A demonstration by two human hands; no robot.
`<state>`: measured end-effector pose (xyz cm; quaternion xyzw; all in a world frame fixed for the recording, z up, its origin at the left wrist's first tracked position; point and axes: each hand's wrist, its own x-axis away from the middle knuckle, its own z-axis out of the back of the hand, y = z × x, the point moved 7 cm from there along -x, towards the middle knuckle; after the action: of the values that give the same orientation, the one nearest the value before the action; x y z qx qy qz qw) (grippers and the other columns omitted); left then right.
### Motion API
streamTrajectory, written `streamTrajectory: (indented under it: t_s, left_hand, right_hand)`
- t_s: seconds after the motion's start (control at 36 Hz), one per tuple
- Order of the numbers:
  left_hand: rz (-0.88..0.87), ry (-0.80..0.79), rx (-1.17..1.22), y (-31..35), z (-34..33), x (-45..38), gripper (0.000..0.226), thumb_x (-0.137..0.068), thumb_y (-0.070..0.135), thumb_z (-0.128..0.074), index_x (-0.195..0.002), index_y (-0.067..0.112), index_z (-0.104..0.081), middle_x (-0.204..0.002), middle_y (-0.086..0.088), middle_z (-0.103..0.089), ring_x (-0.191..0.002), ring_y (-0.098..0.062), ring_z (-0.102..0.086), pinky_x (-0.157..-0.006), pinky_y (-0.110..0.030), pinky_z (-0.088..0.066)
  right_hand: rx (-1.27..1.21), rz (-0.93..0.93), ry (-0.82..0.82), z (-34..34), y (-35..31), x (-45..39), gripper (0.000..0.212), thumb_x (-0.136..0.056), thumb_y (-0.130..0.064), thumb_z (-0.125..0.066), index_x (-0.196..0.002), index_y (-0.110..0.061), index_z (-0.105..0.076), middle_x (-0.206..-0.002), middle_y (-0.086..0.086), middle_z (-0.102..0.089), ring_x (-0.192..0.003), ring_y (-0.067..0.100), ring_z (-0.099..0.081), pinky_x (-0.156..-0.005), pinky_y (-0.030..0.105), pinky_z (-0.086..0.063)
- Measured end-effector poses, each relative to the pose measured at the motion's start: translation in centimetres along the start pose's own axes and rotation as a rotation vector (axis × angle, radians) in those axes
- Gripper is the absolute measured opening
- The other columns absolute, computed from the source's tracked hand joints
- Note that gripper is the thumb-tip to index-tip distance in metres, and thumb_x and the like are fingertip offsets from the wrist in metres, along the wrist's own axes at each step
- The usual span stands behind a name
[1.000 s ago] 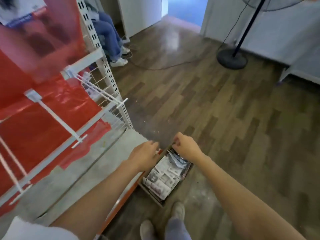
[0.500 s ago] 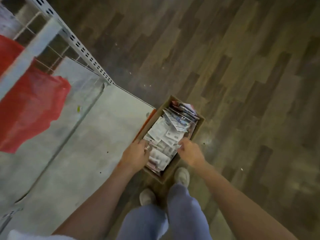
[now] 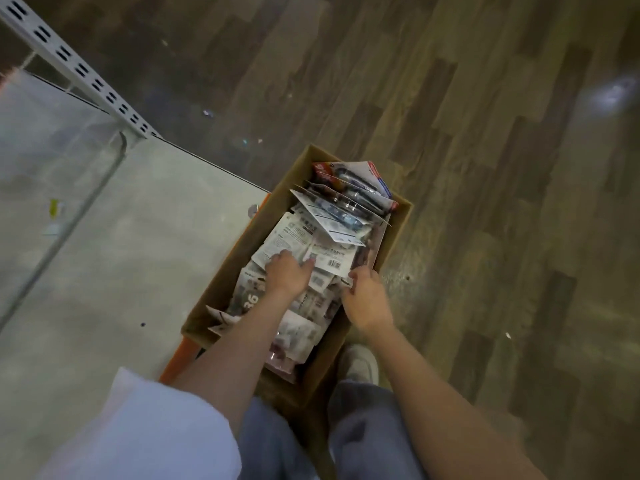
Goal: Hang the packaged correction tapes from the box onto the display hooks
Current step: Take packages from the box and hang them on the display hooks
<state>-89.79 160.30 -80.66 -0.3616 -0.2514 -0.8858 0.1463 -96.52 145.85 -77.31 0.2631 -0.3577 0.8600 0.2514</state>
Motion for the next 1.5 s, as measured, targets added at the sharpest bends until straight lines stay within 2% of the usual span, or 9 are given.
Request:
streamTrajectory:
  t_s: [0.19,0.33,0.53,0.64,0.75,0.92,1.08,1.19,1.5]
  left_hand:
    - [0.139,-0.027,0.331,0.3,-2.1,0.1,0.044,-0.09,0.037,-0.062,-0.1,-0.005,-0.063,-0.099,-0.014,-0.065,-0.096,-0.033,-0.061,-0.079,-0.036,-0.047]
    - [0.159,0.03,0.251,0.5,0.2,4.4,0.039,-0.093,0.029,-0.06,-0.061,0.01,-0.048,-0.062,-0.005,-0.048,-0.061,-0.021,-0.047,-0.066,-0.03,-0.036]
    - [0.209,0.049,0.24,-1.1,6.6,12.8,0.032,-0.091,0.027,-0.062,-0.106,-0.001,-0.065,-0.107,-0.012,-0.067,-0.103,-0.029,-0.062,-0.084,-0.029,-0.048]
    - [0.205,0.047,0.361,-1.3,10.7,18.1,0.027,-0.089,0.026,-0.066,-0.093,-0.001,-0.066,-0.09,-0.008,-0.064,-0.085,-0.024,-0.059,-0.075,-0.032,-0.046]
    - [0.154,0.05,0.473,-0.5,14.9,22.4,0.027,-0.084,0.026,-0.071,-0.069,0.006,-0.06,-0.084,-0.013,-0.069,-0.077,-0.026,-0.063,-0.071,-0.034,-0.048]
    - [0.015,-0.064,0.482,2.5,20.1,27.9,0.032,-0.086,0.024,-0.07,-0.063,0.013,-0.05,-0.071,-0.001,-0.061,-0.068,-0.015,-0.058,-0.058,-0.022,-0.041]
    - [0.032,-0.15,0.609,3.4,23.6,31.6,0.025,-0.081,0.025,-0.074,-0.091,0.015,-0.054,-0.102,-0.007,-0.069,-0.088,-0.019,-0.068,-0.08,-0.035,-0.056]
    - [-0.004,-0.179,0.795,4.8,25.6,33.9,0.018,-0.093,0.027,-0.059,-0.107,0.014,-0.058,-0.103,-0.004,-0.071,-0.084,-0.016,-0.07,-0.064,-0.029,-0.053]
    - [-0.108,0.051,0.824,5.6,33.0,38.6,0.02,-0.098,0.008,-0.047,-0.106,0.023,-0.059,-0.115,-0.003,-0.065,-0.101,-0.023,-0.062,-0.086,-0.041,-0.052]
  right_hand:
    - [-0.076,0.005,0.055,1.1,0.0,0.7,0.033,-0.097,-0.014,-0.048,-0.128,-0.007,-0.045,-0.13,0.01,-0.046,-0.111,0.024,-0.051,-0.089,0.03,-0.042]
    - [-0.117,-0.032,0.023,2.3,-0.4,3.5,0.031,-0.094,-0.01,-0.048,-0.124,-0.005,-0.047,-0.127,0.012,-0.049,-0.106,0.025,-0.053,-0.085,0.03,-0.042]
    - [-0.218,-0.104,-0.015,5.3,-2.7,9.3,0.027,-0.095,-0.014,-0.049,-0.12,-0.005,-0.05,-0.116,0.01,-0.054,-0.106,0.026,-0.053,-0.082,0.03,-0.041]
    - [-0.226,-0.164,-0.082,6.3,-5.0,13.0,0.022,-0.096,-0.034,-0.051,-0.085,-0.015,-0.046,-0.096,0.008,-0.046,-0.084,0.02,-0.045,-0.061,0.027,-0.032]
    - [-0.506,-0.248,-0.203,7.5,-8.8,16.6,0.052,-0.09,-0.053,-0.055,-0.117,-0.008,-0.058,-0.113,0.004,-0.064,-0.104,0.023,-0.06,-0.081,0.031,-0.046]
    - [-0.932,-0.212,-0.177,10.6,-14.7,20.7,0.038,-0.088,-0.021,-0.068,-0.125,-0.018,-0.059,-0.122,0.001,-0.066,-0.106,0.019,-0.065,-0.09,0.038,-0.053]
    - [-0.94,-0.061,-0.158,14.9,-18.9,24.3,0.035,-0.088,-0.002,-0.064,-0.121,-0.014,-0.059,-0.12,0.006,-0.066,-0.107,0.023,-0.065,-0.096,0.045,-0.051]
    - [-0.815,0.045,-0.205,17.1,-21.4,26.7,0.035,-0.088,0.0,-0.063,-0.121,-0.011,-0.06,-0.121,0.005,-0.066,-0.108,0.022,-0.064,-0.095,0.041,-0.051]
    - [-0.821,0.044,-0.071,23.0,-24.7,31.7,0.028,-0.092,0.001,-0.058,-0.112,-0.014,-0.046,-0.113,0.001,-0.061,-0.097,0.018,-0.059,-0.061,0.02,-0.047]
